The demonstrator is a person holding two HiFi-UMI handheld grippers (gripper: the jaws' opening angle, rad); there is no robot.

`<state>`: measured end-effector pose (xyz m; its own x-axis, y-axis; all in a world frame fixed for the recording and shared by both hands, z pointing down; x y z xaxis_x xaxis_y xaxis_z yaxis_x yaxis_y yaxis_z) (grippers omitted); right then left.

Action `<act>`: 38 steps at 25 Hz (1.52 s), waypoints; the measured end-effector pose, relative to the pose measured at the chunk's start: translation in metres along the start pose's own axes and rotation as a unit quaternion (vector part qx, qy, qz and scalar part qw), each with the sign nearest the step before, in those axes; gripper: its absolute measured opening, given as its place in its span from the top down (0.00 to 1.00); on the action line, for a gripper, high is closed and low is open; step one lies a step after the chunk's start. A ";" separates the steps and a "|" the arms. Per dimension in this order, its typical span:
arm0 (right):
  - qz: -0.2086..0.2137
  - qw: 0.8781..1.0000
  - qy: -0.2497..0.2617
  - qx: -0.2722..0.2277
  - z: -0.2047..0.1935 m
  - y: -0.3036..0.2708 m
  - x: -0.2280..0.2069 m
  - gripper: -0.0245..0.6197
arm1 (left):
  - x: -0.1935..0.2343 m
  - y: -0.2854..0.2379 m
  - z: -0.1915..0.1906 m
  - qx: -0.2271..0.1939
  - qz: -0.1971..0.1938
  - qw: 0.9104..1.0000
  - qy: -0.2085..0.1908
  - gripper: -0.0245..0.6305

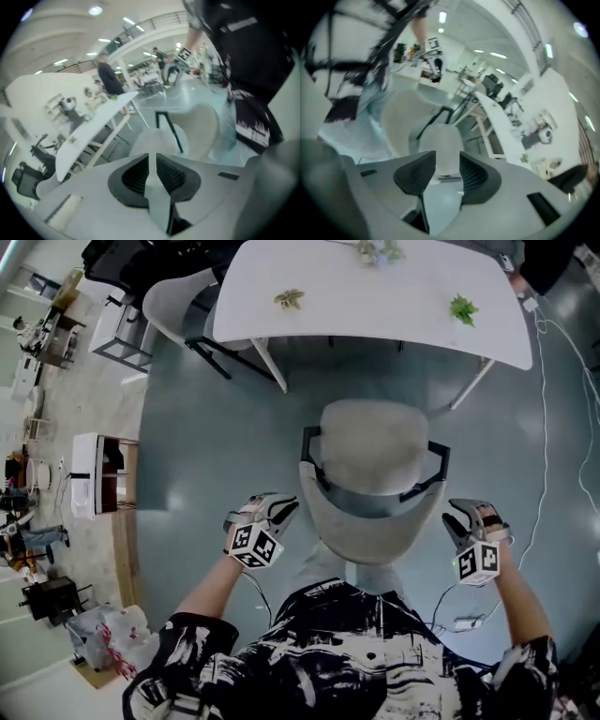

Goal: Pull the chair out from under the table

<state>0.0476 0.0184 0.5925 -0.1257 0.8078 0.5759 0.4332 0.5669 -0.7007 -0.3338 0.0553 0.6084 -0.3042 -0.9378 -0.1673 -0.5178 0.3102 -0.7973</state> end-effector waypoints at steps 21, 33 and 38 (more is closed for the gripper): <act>-0.279 0.799 -0.442 -0.297 0.191 0.129 -0.313 0.96 | 0.194 0.164 0.331 -0.445 0.158 0.872 0.130 0.96; -0.266 0.806 -0.451 -0.277 0.183 0.123 -0.302 0.96 | 0.187 0.162 0.333 -0.435 0.161 0.877 0.129 0.96; -0.265 0.809 -0.449 -0.272 0.180 0.119 -0.303 0.96 | 0.187 0.158 0.332 -0.434 0.161 0.877 0.130 0.96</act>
<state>-0.0236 -0.1302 0.2585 -0.9139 0.4052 0.0240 0.4047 0.9141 -0.0258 -0.2068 -0.1228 0.2584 -0.6603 -0.7473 -0.0746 -0.7505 0.6603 0.0272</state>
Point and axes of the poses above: the fingertips, and each gripper's own axes: y backward along the fingers, x to its left, z out of its top, the point moved 4 cm from there along y, backward along the fingers, and after that the axes turned 10 degrees about -z, right-handed, at the moved point
